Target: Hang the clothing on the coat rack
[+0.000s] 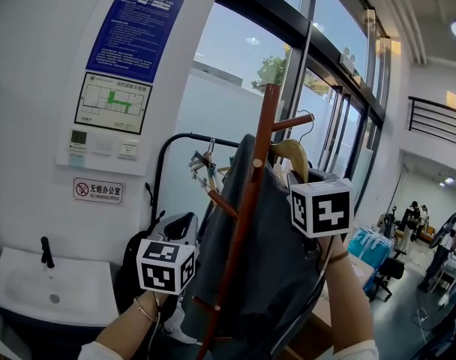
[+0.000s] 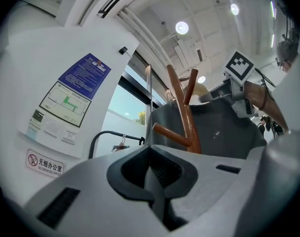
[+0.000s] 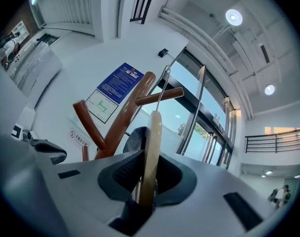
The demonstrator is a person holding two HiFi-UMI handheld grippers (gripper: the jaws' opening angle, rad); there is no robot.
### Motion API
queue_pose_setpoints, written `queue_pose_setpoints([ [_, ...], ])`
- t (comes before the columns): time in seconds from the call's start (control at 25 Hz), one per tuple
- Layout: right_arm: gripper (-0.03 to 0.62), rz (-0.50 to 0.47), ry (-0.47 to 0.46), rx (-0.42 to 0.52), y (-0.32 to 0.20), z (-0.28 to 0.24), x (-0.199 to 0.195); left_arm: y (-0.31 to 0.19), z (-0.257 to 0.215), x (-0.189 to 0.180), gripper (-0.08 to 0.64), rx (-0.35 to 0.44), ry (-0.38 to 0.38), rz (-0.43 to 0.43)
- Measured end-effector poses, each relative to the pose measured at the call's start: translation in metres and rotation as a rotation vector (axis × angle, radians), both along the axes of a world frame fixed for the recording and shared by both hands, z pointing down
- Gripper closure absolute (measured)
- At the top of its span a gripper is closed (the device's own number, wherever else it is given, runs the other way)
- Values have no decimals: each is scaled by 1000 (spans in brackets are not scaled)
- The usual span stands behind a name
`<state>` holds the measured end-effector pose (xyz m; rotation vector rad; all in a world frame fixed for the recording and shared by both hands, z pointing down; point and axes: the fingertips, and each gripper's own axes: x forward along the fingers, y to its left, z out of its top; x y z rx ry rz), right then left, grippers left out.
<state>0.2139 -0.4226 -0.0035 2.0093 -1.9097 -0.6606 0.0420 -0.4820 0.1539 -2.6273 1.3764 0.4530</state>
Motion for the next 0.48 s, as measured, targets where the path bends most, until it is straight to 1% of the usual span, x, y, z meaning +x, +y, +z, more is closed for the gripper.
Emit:
queue_pose_setpoints([
  [0.2,515,29,12,-28,-10,-4,-3,-4,1,-4,552,6,14,13],
  [0.48,515,41,19,-94,-27,6,-10,-14,14,-10,552,-18,23,23],
])
